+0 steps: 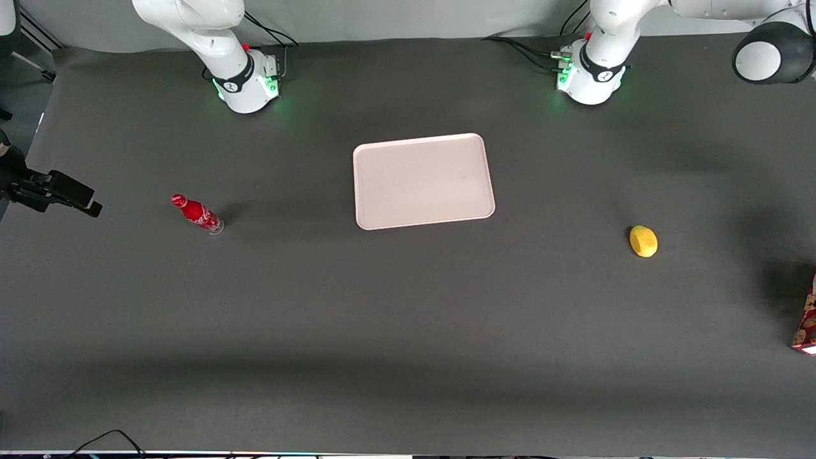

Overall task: Place red cookie box on tray
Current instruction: 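Close the left gripper on the cookie box and lift it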

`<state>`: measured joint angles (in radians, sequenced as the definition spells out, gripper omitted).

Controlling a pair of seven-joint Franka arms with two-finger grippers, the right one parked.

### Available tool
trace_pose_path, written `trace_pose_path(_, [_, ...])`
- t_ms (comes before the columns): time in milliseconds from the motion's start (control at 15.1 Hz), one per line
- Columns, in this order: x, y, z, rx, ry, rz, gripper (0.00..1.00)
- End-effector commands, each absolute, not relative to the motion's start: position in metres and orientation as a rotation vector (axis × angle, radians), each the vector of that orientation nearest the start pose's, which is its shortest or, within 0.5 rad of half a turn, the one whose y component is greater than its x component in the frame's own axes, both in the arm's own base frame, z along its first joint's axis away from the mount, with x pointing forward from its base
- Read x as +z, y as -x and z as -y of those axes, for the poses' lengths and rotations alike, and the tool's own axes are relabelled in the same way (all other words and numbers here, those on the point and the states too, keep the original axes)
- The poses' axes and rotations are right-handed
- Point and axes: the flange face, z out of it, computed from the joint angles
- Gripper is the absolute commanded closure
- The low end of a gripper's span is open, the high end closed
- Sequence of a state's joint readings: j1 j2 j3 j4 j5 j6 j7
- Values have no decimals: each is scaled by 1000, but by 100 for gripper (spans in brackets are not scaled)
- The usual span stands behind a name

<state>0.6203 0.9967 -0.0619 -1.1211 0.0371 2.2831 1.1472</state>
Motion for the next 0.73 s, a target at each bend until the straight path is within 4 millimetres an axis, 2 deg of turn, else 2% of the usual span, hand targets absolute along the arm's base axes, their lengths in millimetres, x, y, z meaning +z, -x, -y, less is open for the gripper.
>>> trace_pose_path(0, [292, -667, -419, -241, 2897, -900, 100])
trace_pose_path(264, [397, -659, -391, -189, 2958, -842, 100])
trace_pose_path(396, [443, -656, -364, -156, 2972, -838, 100])
trace_pose_path(528, [481, -643, -342, -72, 3037, -740, 100])
trace_pose_path(660, [509, -629, -325, 0, 3080, -693, 100])
